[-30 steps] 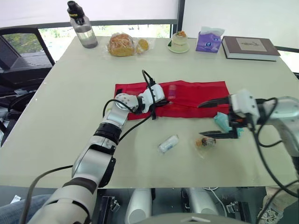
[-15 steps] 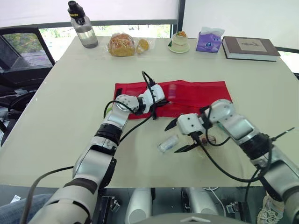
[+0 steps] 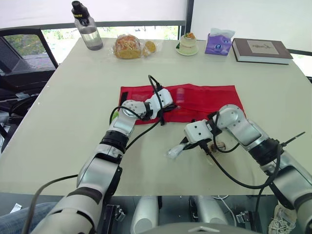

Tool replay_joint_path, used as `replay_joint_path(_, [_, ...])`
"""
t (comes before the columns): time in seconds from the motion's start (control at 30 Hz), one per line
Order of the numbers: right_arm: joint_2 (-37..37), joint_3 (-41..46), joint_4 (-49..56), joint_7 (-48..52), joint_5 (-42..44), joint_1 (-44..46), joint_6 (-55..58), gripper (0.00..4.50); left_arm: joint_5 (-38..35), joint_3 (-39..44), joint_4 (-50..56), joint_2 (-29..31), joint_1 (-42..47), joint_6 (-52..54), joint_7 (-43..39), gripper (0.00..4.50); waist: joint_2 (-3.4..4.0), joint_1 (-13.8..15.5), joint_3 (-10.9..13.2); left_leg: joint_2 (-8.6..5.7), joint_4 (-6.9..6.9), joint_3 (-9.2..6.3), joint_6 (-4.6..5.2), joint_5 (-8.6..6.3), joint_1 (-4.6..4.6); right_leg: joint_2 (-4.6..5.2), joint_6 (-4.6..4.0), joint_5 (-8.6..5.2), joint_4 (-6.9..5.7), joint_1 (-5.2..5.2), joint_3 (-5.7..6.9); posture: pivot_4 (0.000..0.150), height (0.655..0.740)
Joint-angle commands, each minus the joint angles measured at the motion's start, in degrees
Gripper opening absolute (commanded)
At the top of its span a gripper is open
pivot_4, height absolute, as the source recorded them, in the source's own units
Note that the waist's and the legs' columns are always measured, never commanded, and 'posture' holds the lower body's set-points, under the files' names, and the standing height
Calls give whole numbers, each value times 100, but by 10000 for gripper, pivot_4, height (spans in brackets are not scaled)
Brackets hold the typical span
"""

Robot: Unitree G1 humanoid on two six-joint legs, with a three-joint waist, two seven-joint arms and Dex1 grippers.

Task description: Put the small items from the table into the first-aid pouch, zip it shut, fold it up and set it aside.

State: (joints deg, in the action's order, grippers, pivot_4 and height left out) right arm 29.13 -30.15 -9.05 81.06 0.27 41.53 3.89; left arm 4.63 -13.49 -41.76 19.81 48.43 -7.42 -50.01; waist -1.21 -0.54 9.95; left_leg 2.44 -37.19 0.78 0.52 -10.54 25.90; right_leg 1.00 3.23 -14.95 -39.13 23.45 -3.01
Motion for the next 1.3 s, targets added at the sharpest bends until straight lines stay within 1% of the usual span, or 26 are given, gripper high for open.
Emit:
replay_joint_path(0.03, [-71,629,578,-414,484,-143,728,178,-29,29,131,-35,-1,-39,-49,0,0,-3,0,0,0,0,0,0,0,0,0,0,0,0,0,1500,7400])
replay_joint_path(0.13, [-10,1086,1085,-1147,488,-374,1716,178,-31,32,106,-68,24,-44,-25,0,0,0,0,0,0,0,0,0,0,1,0,0,-5,1,0,1500,7400])
replay_joint_path(0.23, [253,1349,1533,-1386,609,-498,2758,178,-35,33,138,-95,0,-39,-13,0,0,31,0,0,-1,-1,0,0,1,2,-1,0,-6,0,2,1500,7400])
replay_joint_path(0.3, [495,1435,1720,-1541,604,-497,3515,178,-40,34,168,-118,-20,-25,-3,0,0,32,0,-1,-1,1,0,0,1,3,-1,0,-4,0,0,1500,7400])
replay_joint_path(0.37, [564,1587,1777,-1984,550,-435,4392,178,-65,46,224,-161,-50,11,22,0,0,20,0,-1,-1,1,0,0,0,3,-1,0,-4,1,-1,1500,7400])
replay_joint_path(0.43, [626,1633,1833,-2362,459,-388,5013,178,-96,48,320,-229,-91,63,57,0,0,16,0,-1,0,0,0,0,-1,3,-1,0,-6,1,-1,1500,7400])
replay_joint_path(0.6, [853,1250,1873,-3051,-80,-213,5383,178,-202,5,741,-472,-232,310,7,0,0,14,0,-2,0,1,0,0,3,4,-1,0,-4,2,-2,1500,7400])
replay_joint_path(0.8, [775,1016,1851,-3645,-346,-3,5934,178,-165,-46,1020,-703,-318,525,30,0,0,-2,0,-2,0,1,0,0,3,3,-1,-1,-4,3,-2,1500,7400])
replay_joint_path(0.93, [500,984,1940,-4035,-349,39,6283,178,-120,-101,1167,-800,-406,597,23,0,0,-13,0,-2,0,1,0,0,3,3,-1,0,-4,3,-3,1500,7400])
replay_joint_path(1.03, [278,891,2203,-4184,-258,11,6522,178,-69,-81,1151,-861,-377,654,153,0,0,-12,0,-2,1,0,0,0,3,3,-1,-1,-4,3,-2,1500,7400])
replay_joint_path(1.17, [230,733,2350,-4384,-283,-82,6656,178,-73,-25,1178,-915,-322,734,326,0,0,3,-1,-2,0,-1,1,0,4,3,-1,0,-4,2,-1,1500,7400])
replay_joint_path(1.3, [-121,1188,2059,-4930,-303,-111,6808,178,-82,-42,1293,-908,-402,790,371,0,0,-16,-1,-3,0,-1,1,0,3,3,-1,0,-3,2,-1,1500,7400])
